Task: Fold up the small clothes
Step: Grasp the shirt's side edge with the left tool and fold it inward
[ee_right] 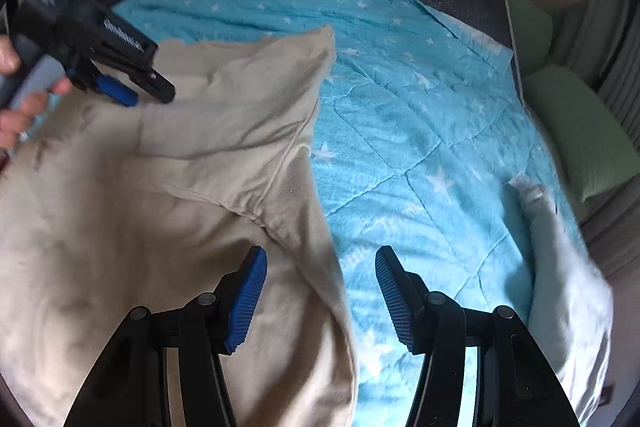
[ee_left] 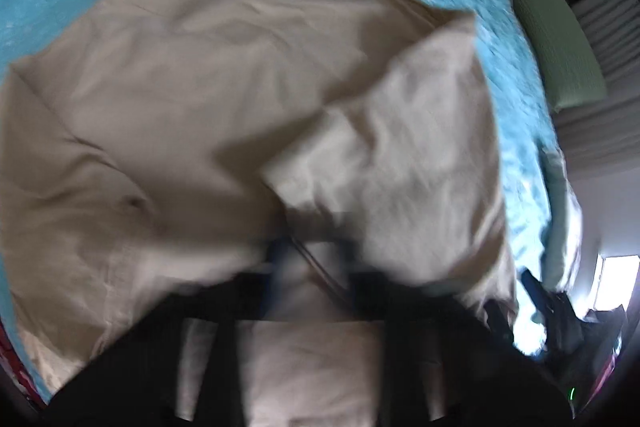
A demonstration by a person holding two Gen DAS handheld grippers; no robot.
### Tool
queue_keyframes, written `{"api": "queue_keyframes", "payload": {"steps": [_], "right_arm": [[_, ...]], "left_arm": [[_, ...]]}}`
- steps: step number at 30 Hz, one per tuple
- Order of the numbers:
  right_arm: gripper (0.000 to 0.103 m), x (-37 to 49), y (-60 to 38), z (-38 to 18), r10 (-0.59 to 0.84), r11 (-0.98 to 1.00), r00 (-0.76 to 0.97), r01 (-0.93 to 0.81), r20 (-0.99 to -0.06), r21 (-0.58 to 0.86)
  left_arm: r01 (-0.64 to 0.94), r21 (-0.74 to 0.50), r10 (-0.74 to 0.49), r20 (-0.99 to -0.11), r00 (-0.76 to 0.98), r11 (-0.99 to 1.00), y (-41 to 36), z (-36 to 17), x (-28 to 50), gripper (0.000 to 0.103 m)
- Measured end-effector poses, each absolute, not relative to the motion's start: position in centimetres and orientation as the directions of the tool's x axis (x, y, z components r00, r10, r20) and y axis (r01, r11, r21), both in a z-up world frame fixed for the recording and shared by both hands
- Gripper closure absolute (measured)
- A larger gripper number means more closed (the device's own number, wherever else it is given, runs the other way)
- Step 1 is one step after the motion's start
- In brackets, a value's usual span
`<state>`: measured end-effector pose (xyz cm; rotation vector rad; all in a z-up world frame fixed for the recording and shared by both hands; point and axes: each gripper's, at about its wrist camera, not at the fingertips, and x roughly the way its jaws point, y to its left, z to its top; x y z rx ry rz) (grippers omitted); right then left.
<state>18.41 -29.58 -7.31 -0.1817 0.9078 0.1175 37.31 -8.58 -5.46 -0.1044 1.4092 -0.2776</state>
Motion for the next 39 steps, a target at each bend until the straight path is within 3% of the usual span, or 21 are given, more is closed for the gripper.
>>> {"api": "queue_keyframes", "payload": {"steps": [2,4,8,10,13,15,16,17,19,22,25,28,31,37,39], "right_arm": [[0.069,19.5,-30.9,-8.2,0.063,0.990,0.584,-0.141,-0.809,-0.025],[0.078,20.3,-34.1,-8.6,0.165,0.984,0.556,-0.043,-0.815,0.171],[0.084,20.7,-38.9,-9.5,0.272,0.922,0.547,0.087,-0.792,0.377],[0.084,20.5,-39.6,-9.6,0.297,0.901,0.546,0.113,-0.784,0.420],[0.074,20.2,-39.2,-9.1,0.267,0.917,0.534,0.115,-0.802,0.382],[0.064,19.9,-39.1,-8.5,0.226,0.939,0.532,0.105,-0.816,0.328],[0.059,19.6,-39.4,-8.1,0.212,0.942,0.543,0.107,-0.813,0.318],[0.059,19.6,-39.6,-7.7,0.210,0.941,0.552,0.108,-0.807,0.319],[0.059,19.4,-39.8,-6.9,0.234,0.938,0.566,0.083,-0.791,0.337],[0.059,19.7,-38.4,-6.0,0.315,0.926,0.550,-0.002,-0.774,0.376],[0.059,20.5,-37.0,-6.1,0.450,0.872,0.496,-0.063,-0.742,0.486],[0.059,21.6,-36.3,-7.2,0.568,0.786,0.455,-0.053,-0.685,0.616],[0.059,22.9,-35.8,-8.6,0.593,0.751,0.446,-0.008,-0.670,0.660],[0.059,24.2,-36.7,-10.8,0.647,0.679,0.455,0.022,-0.612,0.734],[0.059,24.4,-37.1,-11.0,0.663,0.660,0.456,0.017,-0.594,0.751]], "left_arm": [[0.138,-0.224,-0.248,-0.949,0.193,0.965,-8.7,-4.5,36.5,0.101],[0.133,-0.242,-0.268,-0.931,0.246,0.961,-8.3,-3.2,35.7,0.101],[0.127,-0.318,-0.340,-0.909,0.242,0.940,-7.8,-2.2,34.9,0.101],[0.159,-0.275,-0.307,-0.921,0.241,0.948,-8.6,-2.2,34.5,0.101],[0.181,-0.242,-0.282,-0.930,0.237,0.953,-9.0,-2.6,34.3,0.099],[0.170,-0.244,-0.281,-0.927,0.248,0.955,-8.9,-2.5,34.8,0.088],[0.160,-0.249,-0.284,-0.923,0.261,0.955,-9.0,-2.2,35.3,0.076],[0.154,-0.256,-0.290,-0.918,0.271,0.954,-9.0,-2.0,35.7,0.063],[0.147,-0.264,-0.298,-0.904,0.307,0.953,-9.5,-1.2,37.2,0.054],[0.129,-0.242,-0.272,-0.895,0.353,0.962,-10.7,-0.4,39.3,0.049],[0.113,-0.316,-0.335,-0.869,0.364,0.942,-12.2,0.1,41.5,0.043],[0.091,-0.371,-0.378,-0.854,0.358,0.924,-14.0,0.1,43.8,0.040],[0.074,-0.404,-0.404,-0.849,0.340,0.912,-15.3,-0.3,45.7,0.028],[0.068,-0.399,-0.401,-0.871,0.286,0.915,-18.7,-2.0,47.7,0.027],[0.096,-0.364,-0.376,-0.886,0.272,0.926,-19.8,-2.7,47.9,0.033]]}}
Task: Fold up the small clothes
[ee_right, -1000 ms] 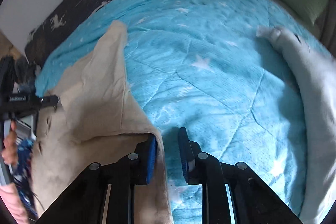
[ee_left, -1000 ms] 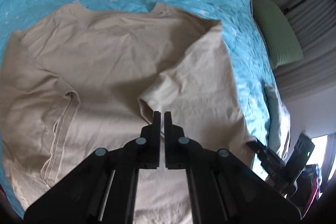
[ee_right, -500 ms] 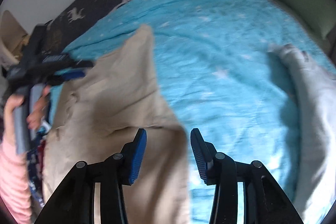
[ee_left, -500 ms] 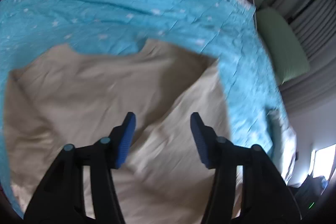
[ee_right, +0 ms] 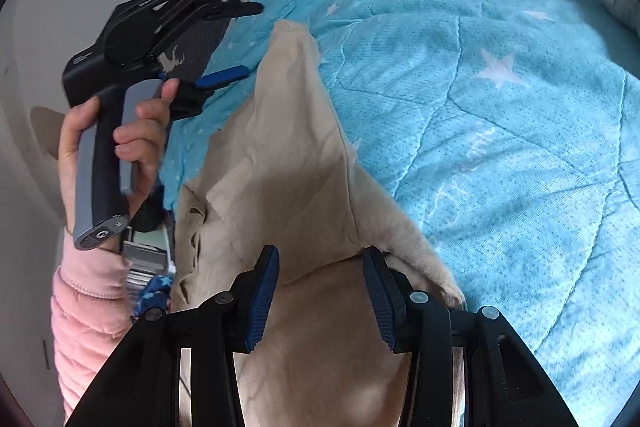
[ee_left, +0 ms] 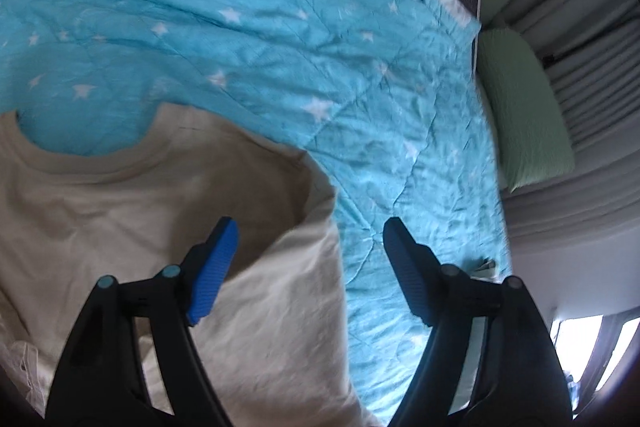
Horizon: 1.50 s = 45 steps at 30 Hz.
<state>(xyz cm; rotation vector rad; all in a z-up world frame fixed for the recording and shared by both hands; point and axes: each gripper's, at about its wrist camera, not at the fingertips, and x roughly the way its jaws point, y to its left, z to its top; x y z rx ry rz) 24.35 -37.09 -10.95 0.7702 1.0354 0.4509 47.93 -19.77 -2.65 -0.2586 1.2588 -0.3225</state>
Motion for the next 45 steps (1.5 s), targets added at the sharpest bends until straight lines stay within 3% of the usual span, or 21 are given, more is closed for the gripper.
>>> {"api": "queue_keyframes", "payload": {"steps": [2,9,12,14,18,22,29,34,36,37,39,40,41,43,44,45], "right_arm": [[0.059,24.4,-37.1,-11.1,0.668,0.656,0.458,0.012,-0.587,0.755],[0.059,23.1,-39.2,-10.9,0.559,0.676,0.592,0.079,-0.580,0.732],[0.060,22.8,-40.4,-11.6,0.544,0.652,0.630,0.100,-0.554,0.752],[0.060,22.7,-40.7,-11.8,0.555,0.640,0.629,0.095,-0.545,0.762],[0.060,22.2,-40.5,-11.6,0.539,0.674,0.636,0.067,-0.552,0.736],[0.060,21.9,-40.7,-11.4,0.518,0.698,0.644,0.063,-0.564,0.713],[0.057,19.5,-41.3,-9.0,0.444,0.762,0.642,0.098,-0.625,0.641],[0.053,20.4,-38.4,-6.9,0.662,0.621,0.531,0.006,-0.529,0.784],[0.049,21.3,-37.1,-6.8,0.664,0.617,0.497,0.057,-0.559,0.785],[0.049,22.0,-36.5,-6.8,0.641,0.642,0.482,0.090,-0.597,0.761],[0.047,23.0,-35.3,-6.8,0.611,0.677,0.462,0.117,-0.643,0.727],[0.046,23.4,-34.8,-6.9,0.612,0.680,0.449,0.123,-0.651,0.723],[0.046,24.2,-34.2,-7.2,0.614,0.681,0.426,0.140,-0.665,0.719],[0.046,25.5,-33.5,-7.5,0.597,0.688,0.407,0.183,-0.691,0.702],[0.059,25.9,-33.1,-7.6,0.574,0.710,0.393,0.199,-0.719,0.675],[0.082,26.3,-32.7,-7.8,0.554,0.730,0.374,0.212,-0.744,0.650]], "left_arm": [[0.166,-0.292,-0.327,-0.912,0.249,0.942,-21.4,-3.4,48.3,0.100],[0.122,-0.403,-0.418,-0.828,0.374,0.907,-21.1,-2.5,49.1,0.098],[0.112,-0.440,-0.447,-0.805,0.390,0.891,-20.4,-3.0,49.4,0.092],[0.120,-0.411,-0.425,-0.828,0.366,0.904,-20.1,-3.6,49.4,0.076],[0.069,-0.437,-0.432,-0.829,0.356,0.897,-16.2,-2.8,48.9,0.063],[0.033,-0.395,-0.372,-0.830,0.416,0.918,-10.5,-1.1,45.7,0.040],[0.000,-0.391,-0.372,-0.874,0.312,0.920,-4.2,-2.9,39.7,0.039],[0.002,-0.450,-0.433,-0.859,0.274,0.893,-5.4,-4.1,38.0,0.039],[0.009,-0.449,-0.435,-0.860,0.266,0.894,-6.6,-4.5,37.6,0.039],[0.010,-0.454,-0.440,-0.859,0.263,0.891,-7.0,-4.6,37.5,0.039],[0.030,-0.456,-0.448,-0.856,0.259,0.889,-8.2,-4.9,37.2,0.052],[0.054,-0.455,-0.453,-0.855,0.254,0.889,-8.8,-4.9,37.1,0.079],[0.074,-0.447,-0.451,-0.858,0.246,0.891,-9.3,-4.9,37.0,0.098],[0.099,-0.428,-0.438,-0.860,0.263,0.898,-9.7,-4.2,36.5,0.100],[0.119,-0.425,-0.441,-0.853,0.279,0.897,-9.8,-3.5,35.9,0.101],[0.134,-0.439,-0.458,-0.840,0.289,0.889,-9.6,-2.7,35.3,0.101]]}}
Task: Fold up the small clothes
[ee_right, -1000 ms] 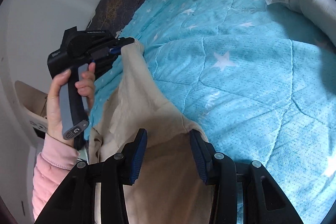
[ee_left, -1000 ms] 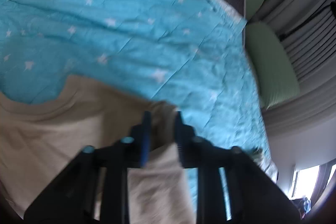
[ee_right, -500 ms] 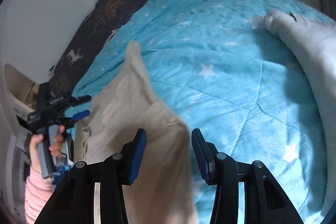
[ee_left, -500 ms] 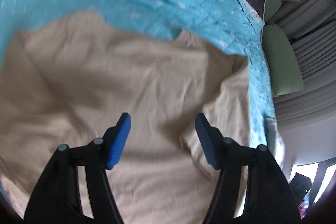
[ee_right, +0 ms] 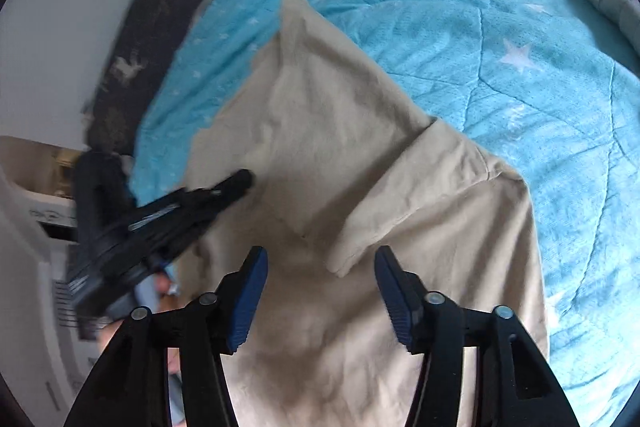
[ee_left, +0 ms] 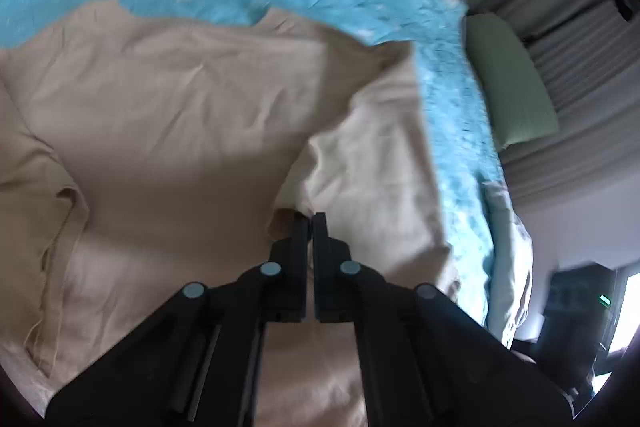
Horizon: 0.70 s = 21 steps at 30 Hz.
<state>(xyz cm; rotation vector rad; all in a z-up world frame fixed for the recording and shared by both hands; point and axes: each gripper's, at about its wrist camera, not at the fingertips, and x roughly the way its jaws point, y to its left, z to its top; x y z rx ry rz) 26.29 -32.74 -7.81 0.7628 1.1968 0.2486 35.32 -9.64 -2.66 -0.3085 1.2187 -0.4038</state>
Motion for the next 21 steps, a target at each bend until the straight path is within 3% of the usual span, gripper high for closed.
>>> {"api": "queue_keyframes", "payload": {"steps": [1,2,7,10,12,13,14,15,16,17,18,19,20,21], "right_arm": [[0.099,26.5,-32.5,-8.3,0.553,0.738,0.341,0.223,-0.760,0.637],[0.100,26.2,-32.7,-8.6,0.574,0.718,0.332,0.236,-0.749,0.655],[0.100,23.1,-34.4,-8.0,0.541,0.739,0.401,0.194,-0.739,0.646],[0.097,23.3,-34.1,-9.9,0.580,0.740,0.309,0.188,-0.754,0.646],[0.097,22.8,-34.2,-10.9,0.590,0.737,0.289,0.187,-0.754,0.649],[0.097,22.6,-34.2,-10.8,0.583,0.747,0.297,0.171,-0.756,0.643],[0.095,22.0,-34.0,-10.4,0.571,0.761,0.307,0.150,-0.762,0.631],[0.093,21.7,-33.7,-10.0,0.558,0.776,0.317,0.128,-0.767,0.617],[0.087,21.5,-33.6,-9.5,0.548,0.787,0.329,0.108,-0.769,0.607],[0.075,21.4,-33.3,-8.7,0.534,0.800,0.352,0.084,-0.769,0.594],[0.066,21.4,-33.2,-8.1,0.521,0.808,0.374,0.073,-0.767,0.585],[0.047,21.5,-32.9,-7.6,0.510,0.812,0.397,0.070,-0.764,0.579],[0.035,21.5,-33.1,-7.3,0.496,0.812,0.429,0.078,-0.754,0.578],[0.034,21.5,-33.4,-7.2,0.491,0.808,0.448,0.087,-0.747,0.583]], "left_arm": [[0.142,-0.461,-0.482,-0.825,0.297,0.876,-9.4,-2.0,34.9,0.101],[0.159,-0.480,-0.505,-0.805,0.312,0.863,-9.0,-1.0,34.2,0.101],[0.125,-0.386,-0.402,-0.824,0.399,0.914,-6.4,-0.2,33.7,0.101],[0.042,-0.430,-0.420,-0.849,0.322,0.902,-4.9,-3.0,34.4,0.101],[0.002,-0.470,-0.452,-0.848,0.277,0.883,-4.3,-4.7,34.2,0.092],[-0.007,-0.479,-0.460,-0.845,0.272,0.878,-4.4,-5.1,34.1,0.078],[-0.015,-0.487,-0.465,-0.842,0.272,0.873,-4.5,-5.4,34.0,0.056],[-0.024,-0.500,-0.475,-0.836,0.273,0.866,-4.8,-5.6,34.0,0.046],[-0.030,-0.519,-0.492,-0.826,0.276,0.854,-5.1,-5.6,33.9,0.035],[-0.031,-0.531,-0.502,-0.818,0.280,0.847,-5.3,-5.6,33.9,0.032],[-0.022,-0.538,-0.512,-0.812,0.280,0.843,-5.8,-5.6,33.9,0.032],[-0.009,-0.532,-0.509,-0.815,0.279,0.847,-6.4,-5.6,34.1,0.032],[-0.005,-0.521,-0.499,-0.819,0.283,0.853,-6.8,-5.6,34.2,0.032],[-0.003,-0.510,-0.487,-0.823,0.291,0.860,-7.2,-5.7,34.4,0.032]]}}
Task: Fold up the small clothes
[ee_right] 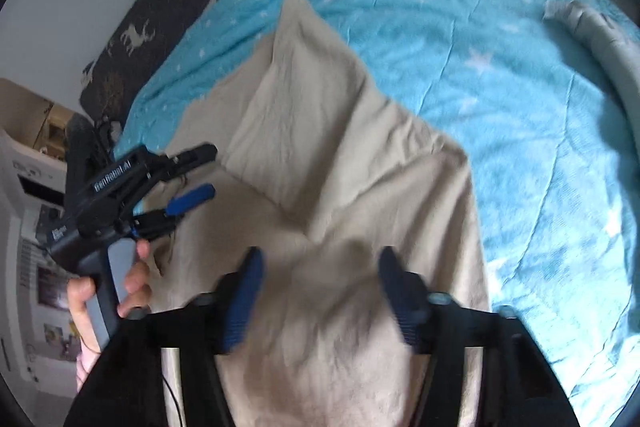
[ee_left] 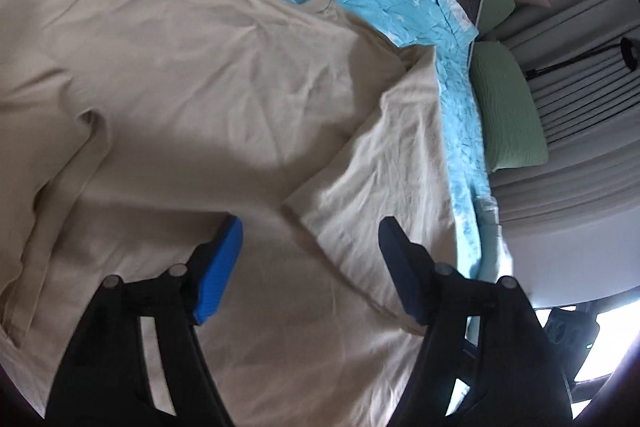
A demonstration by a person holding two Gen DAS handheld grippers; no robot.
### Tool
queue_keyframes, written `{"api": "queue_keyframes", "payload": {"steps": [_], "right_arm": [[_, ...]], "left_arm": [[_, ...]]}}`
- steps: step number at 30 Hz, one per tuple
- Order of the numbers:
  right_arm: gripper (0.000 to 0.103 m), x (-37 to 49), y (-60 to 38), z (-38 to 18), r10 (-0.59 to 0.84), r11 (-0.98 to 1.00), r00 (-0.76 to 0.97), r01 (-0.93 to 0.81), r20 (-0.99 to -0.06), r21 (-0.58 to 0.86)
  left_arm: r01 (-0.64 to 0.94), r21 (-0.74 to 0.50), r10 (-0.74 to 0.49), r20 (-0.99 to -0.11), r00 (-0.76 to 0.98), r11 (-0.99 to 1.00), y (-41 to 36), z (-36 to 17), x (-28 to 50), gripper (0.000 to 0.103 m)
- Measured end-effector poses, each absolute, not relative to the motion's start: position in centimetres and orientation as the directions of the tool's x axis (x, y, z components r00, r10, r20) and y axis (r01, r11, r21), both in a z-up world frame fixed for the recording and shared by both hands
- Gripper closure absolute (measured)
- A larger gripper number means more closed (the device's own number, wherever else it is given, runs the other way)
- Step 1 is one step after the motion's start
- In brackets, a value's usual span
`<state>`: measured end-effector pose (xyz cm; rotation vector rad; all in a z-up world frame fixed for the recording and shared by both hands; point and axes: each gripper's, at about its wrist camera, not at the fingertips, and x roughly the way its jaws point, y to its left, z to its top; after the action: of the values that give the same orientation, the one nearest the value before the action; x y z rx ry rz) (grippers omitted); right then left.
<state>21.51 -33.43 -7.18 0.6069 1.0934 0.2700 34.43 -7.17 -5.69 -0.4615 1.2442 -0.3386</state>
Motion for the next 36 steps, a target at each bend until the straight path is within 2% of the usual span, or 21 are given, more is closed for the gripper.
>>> {"api": "queue_keyframes", "payload": {"steps": [1,2,3,4,5,6,7,8,10,13,16,18,19,20,22,24,26,29,36], "right_arm": [[0.034,21.8,-33.7,-7.3,0.493,0.798,0.454,0.104,-0.742,0.594],[0.034,22.2,-33.9,-7.6,0.508,0.783,0.447,0.117,-0.737,0.611],[0.034,22.7,-34.0,-8.0,0.527,0.763,0.440,0.131,-0.727,0.632],[0.034,23.1,-34.0,-8.4,0.545,0.742,0.436,0.146,-0.716,0.654],[0.040,23.8,-34.1,-9.0,0.563,0.715,0.428,0.178,-0.707,0.676],[0.050,24.2,-34.0,-9.5,0.567,0.700,0.424,0.203,-0.706,0.685],[0.091,24.6,-33.8,-9.9,0.571,0.689,0.415,0.226,-0.708,0.689],[0.099,24.9,-33.4,-10.1,0.586,0.686,0.399,0.219,-0.706,0.693],[0.099,24.8,-33.4,-9.8,0.582,0.689,0.417,0.204,-0.699,0.695],[0.099,23.9,-33.0,-9.2,0.525,0.760,0.442,0.142,-0.727,0.635],[0.098,23.8,-32.1,-10.5,0.521,0.795,0.355,0.131,-0.776,0.593],[0.096,23.2,-31.6,-10.3,0.503,0.815,0.361,0.106,-0.785,0.570],[0.086,22.7,-31.5,-9.9,0.496,0.823,0.360,0.093,-0.790,0.560],[0.074,22.2,-31.4,-9.5,0.498,0.827,0.358,0.079,-0.790,0.557],[0.065,21.2,-31.8,-8.8,0.486,0.840,0.369,0.051,-0.792,0.540],[0.065,19.9,-33.2,-8.0,0.423,0.879,0.407,0.033,-0.809,0.476],[0.065,18.7,-34.0,-7.2,0.360,0.908,0.448,0.036,-0.819,0.418],[0.065,17.2,-35.3,-7.2,0.326,0.919,0.464,0.050,-0.824,0.391],[0.065,13.1,-35.2,-8.0,0.219,0.972,0.452,-0.019,-0.865,0.236]], "left_arm": [[-0.004,-0.499,-0.475,-0.828,0.298,0.867,-7.4,-5.8,34.6,0.041],[-0.005,-0.493,-0.469,-0.830,0.301,0.870,-7.7,-5.9,34.8,0.079],[0.001,-0.491,-0.472,-0.835,0.282,0.871,-8.0,-6.0,35.1,0.101],[-0.003,-0.505,-0.487,-0.833,0.262,0.863,-8.1,-6.0,35.2,0.099],[-0.013,-0.524,-0.498,-0.818,0.288,0.852,-7.8,-5.4,34.9,0.099],[-0.007,-0.534,-0.504,-0.802,0.320,0.846,-7.6,-4.5,34.4,0.099],[0.007,-0.542,-0.510,-0.788,0.345,0.841,-7.3,-3.4,33.8,0.099],[0.015,-0.545,-0.513,-0.779,0.360,0.838,-7.1,-2.7,33.3,0.099],[0.046,-0.515,-0.492,-0.784,0.378,0.856,-6.6,-1.6,32.1,0.099],[0.038,-0.471,-0.455,-0.825,0.335,0.881,-6.4,-2.9,31.8,0.098],[-0.016,-0.439,-0.409,-0.849,0.335,0.898,-5.2,-4.4,31.8,0.086],[-0.037,-0.444,-0.407,-0.849,0.338,0.895,-4.1,-4.6,31.6,0.074],[-0.041,-0.445,-0.406,-0.848,0.342,0.895,-3.7,-4.4,31.3,0.066],[-0.038,-0.435,-0.396,-0.848,0.352,0.899,-3.2,-4.0,30.9,0.062],[-0.009,-0.400,-0.367,-0.848,0.382,0.916,-2.4,-2.8,29.8,0.060],[0.027,-0.353,-0.332,-0.847,0.414,0.935,-1.3,-1.4,28.4,0.055],[0.056,-0.314,-0.305,-0.841,0.447,0.948,0.3,-0.3,26.5,0.045],[0.076,-0.267,-0.271,-0.843,0.466,0.961,3.1,0.5,23.7,0.037],[0.004,-0.204,-0.183,-0.872,0.453,0.979,10.4,0.6,17.9,0.036]]}}
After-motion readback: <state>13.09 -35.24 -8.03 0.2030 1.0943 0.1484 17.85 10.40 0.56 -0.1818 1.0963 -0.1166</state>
